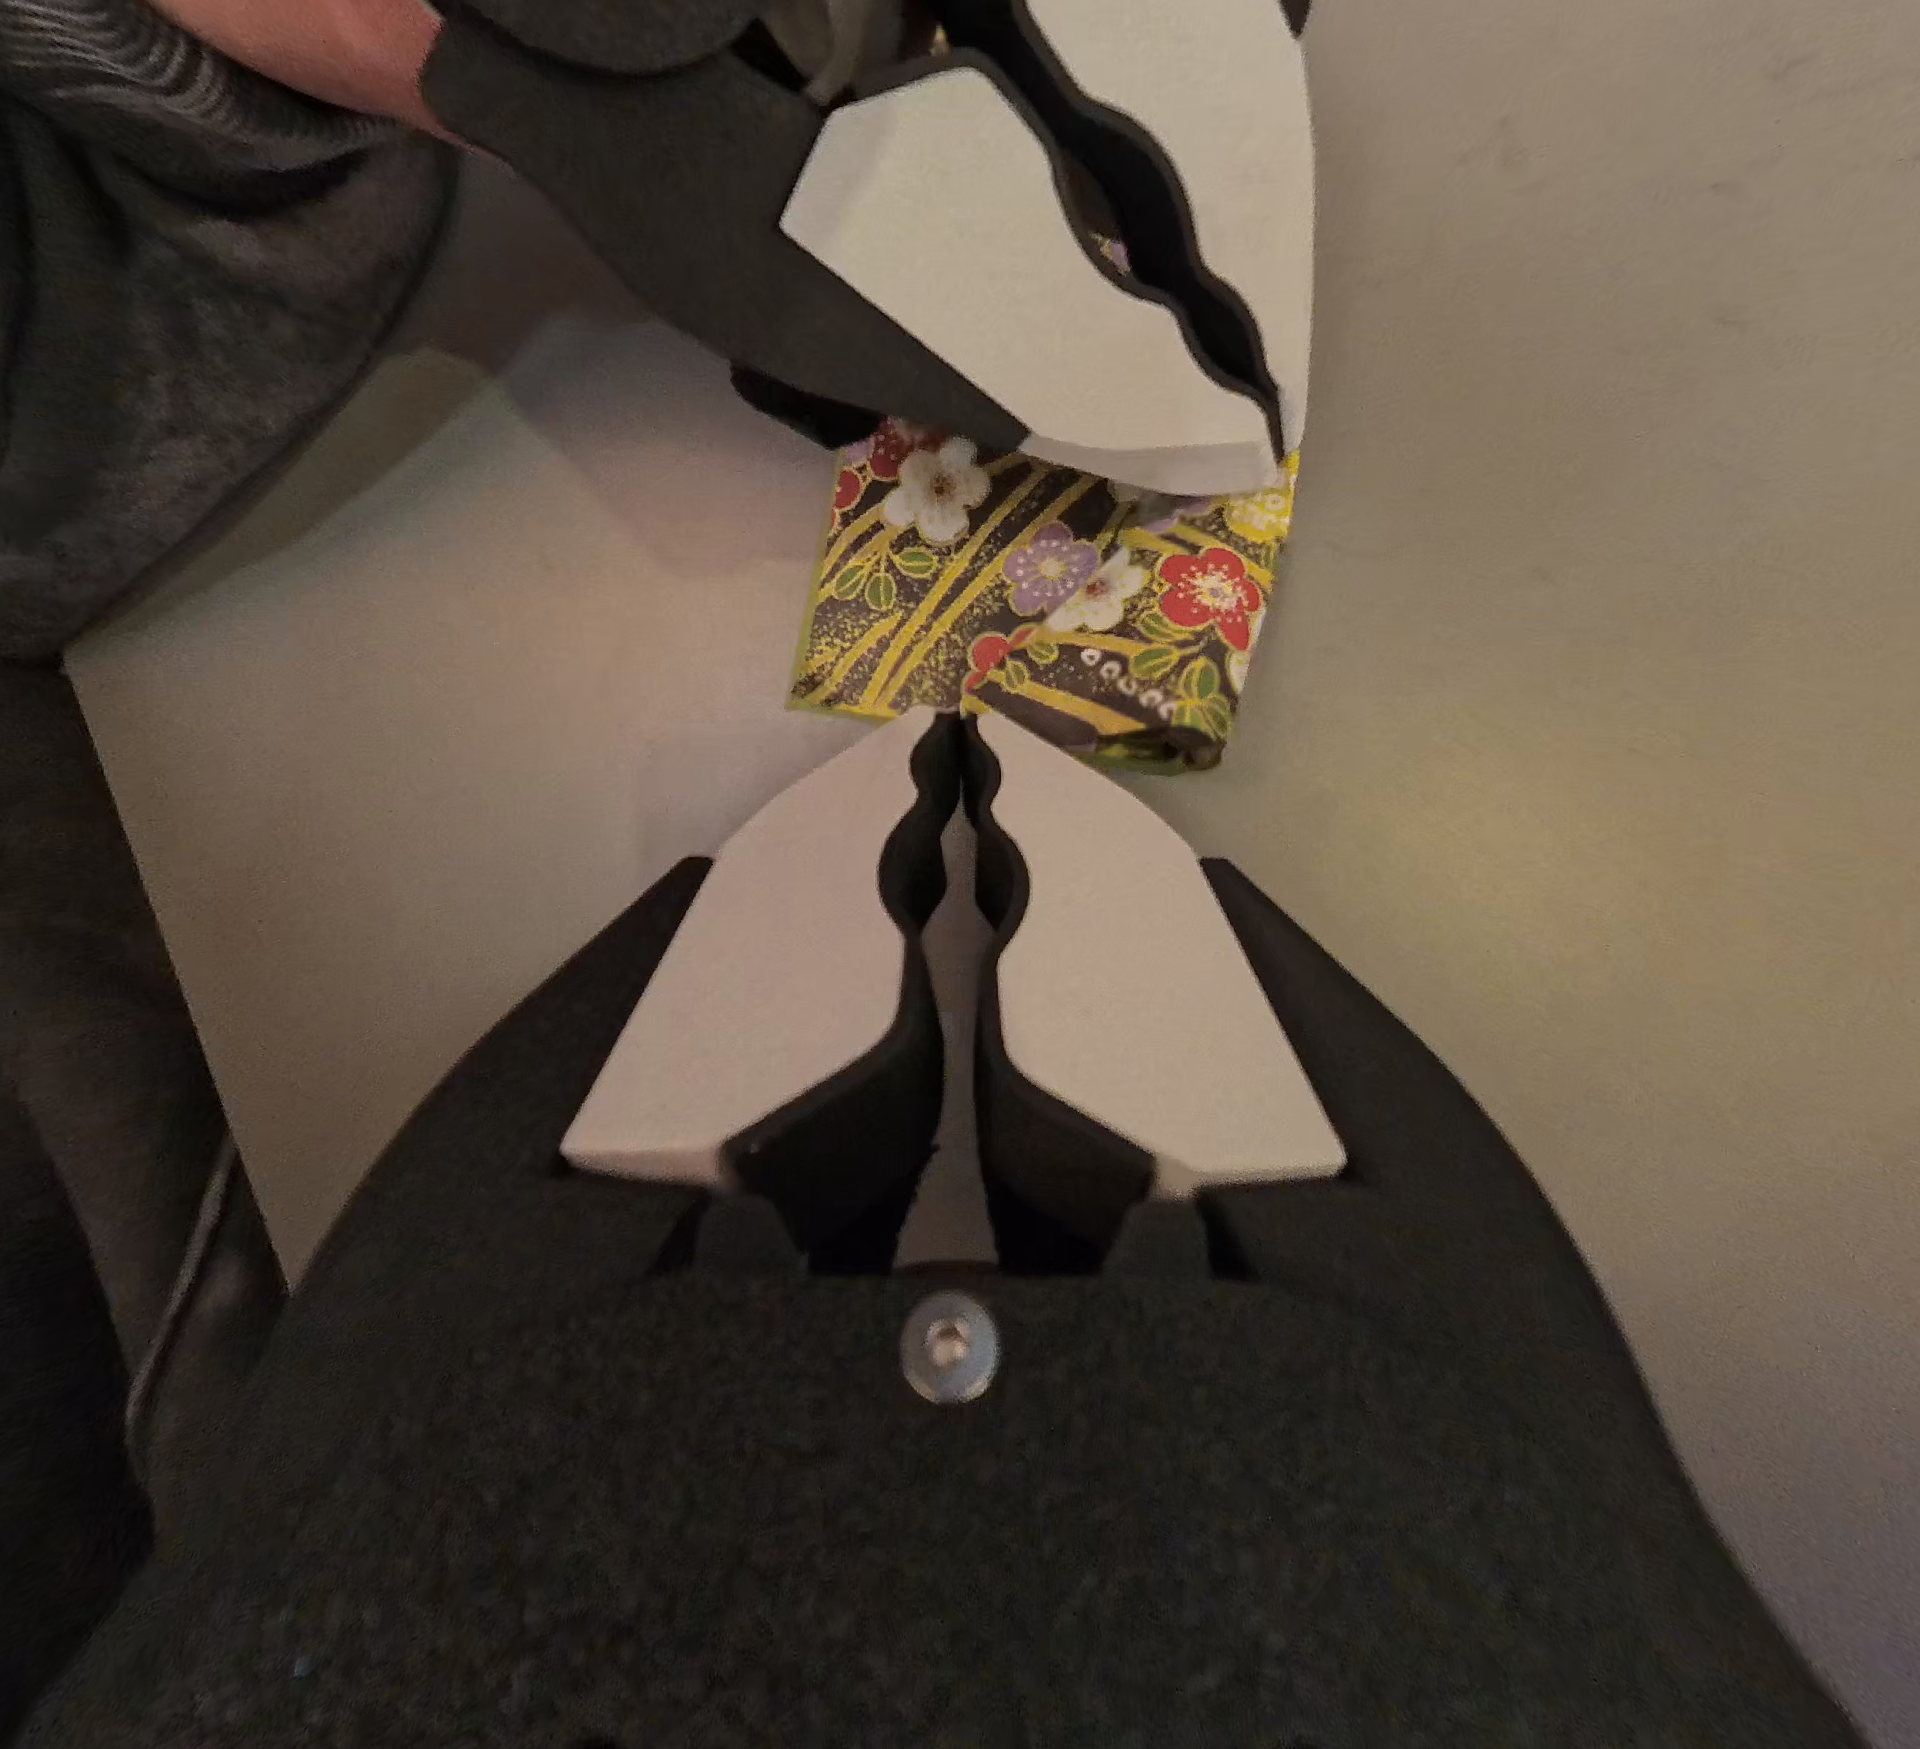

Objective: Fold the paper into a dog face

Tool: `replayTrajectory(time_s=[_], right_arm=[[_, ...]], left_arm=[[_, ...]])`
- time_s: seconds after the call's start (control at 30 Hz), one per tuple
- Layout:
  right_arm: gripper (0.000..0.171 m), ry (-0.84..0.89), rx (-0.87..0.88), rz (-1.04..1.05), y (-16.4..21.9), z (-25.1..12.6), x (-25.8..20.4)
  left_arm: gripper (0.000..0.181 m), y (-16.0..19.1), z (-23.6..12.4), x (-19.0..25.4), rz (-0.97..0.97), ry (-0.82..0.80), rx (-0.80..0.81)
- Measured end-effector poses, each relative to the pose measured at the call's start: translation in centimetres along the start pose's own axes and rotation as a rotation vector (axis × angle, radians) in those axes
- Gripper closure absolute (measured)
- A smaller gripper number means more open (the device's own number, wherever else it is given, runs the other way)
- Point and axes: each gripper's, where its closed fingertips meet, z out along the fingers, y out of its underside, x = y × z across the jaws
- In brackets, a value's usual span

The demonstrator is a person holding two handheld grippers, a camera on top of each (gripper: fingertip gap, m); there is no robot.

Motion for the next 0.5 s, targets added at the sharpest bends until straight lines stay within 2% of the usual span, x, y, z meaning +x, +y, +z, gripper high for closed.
replayTrajectory(time_s=[0.13, 0.5], right_arm=[[0.171, 0.011, -0.048, -0.004, 1.0, 0.0, 0.6], [0.171, -0.083, -0.028, 0.047, 1.0, 0.4, -0.5]], left_arm=[[0.181, 0.0, 0.0, 0.0, -0.004, 0.006, -0.002], [0.181, -0.2, 0.2, -0.2, -0.024, -0.017, -0.012]])
